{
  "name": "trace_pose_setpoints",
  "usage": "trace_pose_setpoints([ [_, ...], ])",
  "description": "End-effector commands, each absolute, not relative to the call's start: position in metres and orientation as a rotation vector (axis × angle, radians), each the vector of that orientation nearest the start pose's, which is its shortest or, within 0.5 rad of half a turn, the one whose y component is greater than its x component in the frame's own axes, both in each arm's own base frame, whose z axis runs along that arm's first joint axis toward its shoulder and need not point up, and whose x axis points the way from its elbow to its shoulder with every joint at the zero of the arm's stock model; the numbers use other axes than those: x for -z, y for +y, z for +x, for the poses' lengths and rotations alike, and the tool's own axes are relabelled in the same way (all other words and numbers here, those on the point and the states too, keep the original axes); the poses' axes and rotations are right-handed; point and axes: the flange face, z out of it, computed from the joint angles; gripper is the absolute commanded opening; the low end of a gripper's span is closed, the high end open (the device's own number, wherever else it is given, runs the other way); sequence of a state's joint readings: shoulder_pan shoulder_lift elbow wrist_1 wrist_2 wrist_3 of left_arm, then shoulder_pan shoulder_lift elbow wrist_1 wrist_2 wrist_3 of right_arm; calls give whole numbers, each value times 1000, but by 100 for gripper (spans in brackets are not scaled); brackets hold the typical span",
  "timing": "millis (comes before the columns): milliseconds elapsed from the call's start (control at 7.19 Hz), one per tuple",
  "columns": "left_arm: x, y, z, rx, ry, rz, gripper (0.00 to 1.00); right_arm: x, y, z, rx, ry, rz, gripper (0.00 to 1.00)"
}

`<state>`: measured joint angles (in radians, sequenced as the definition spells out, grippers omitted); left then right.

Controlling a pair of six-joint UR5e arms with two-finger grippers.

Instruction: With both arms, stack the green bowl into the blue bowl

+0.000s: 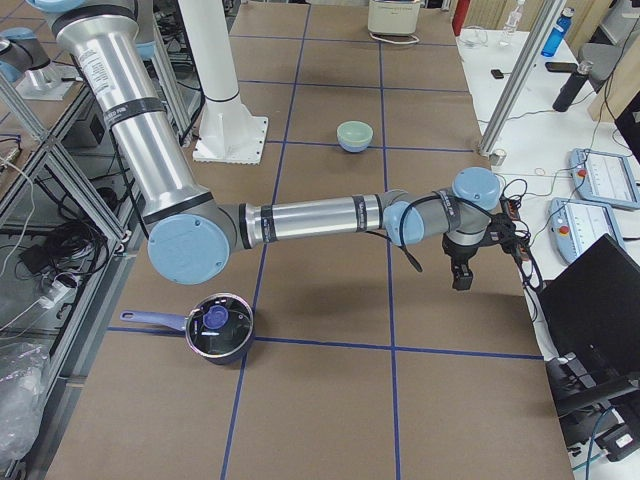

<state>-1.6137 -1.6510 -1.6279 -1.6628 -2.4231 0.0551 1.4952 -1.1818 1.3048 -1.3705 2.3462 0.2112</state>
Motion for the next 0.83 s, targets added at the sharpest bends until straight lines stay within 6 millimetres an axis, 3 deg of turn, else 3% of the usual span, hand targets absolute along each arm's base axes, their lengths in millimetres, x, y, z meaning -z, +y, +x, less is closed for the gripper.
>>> trace_pose_setpoints([
  [0,-574,-531,-81,-109,838,256,98,-570,-654,35,-29,-799,162,100],
  [139,-575,-530,-81,-108,839,255,98,-584,-641,37,-21,-786,166,100],
  [696,-580,-525,-83,-101,838,249,98,-586,-641,39,7,-714,202,100],
])
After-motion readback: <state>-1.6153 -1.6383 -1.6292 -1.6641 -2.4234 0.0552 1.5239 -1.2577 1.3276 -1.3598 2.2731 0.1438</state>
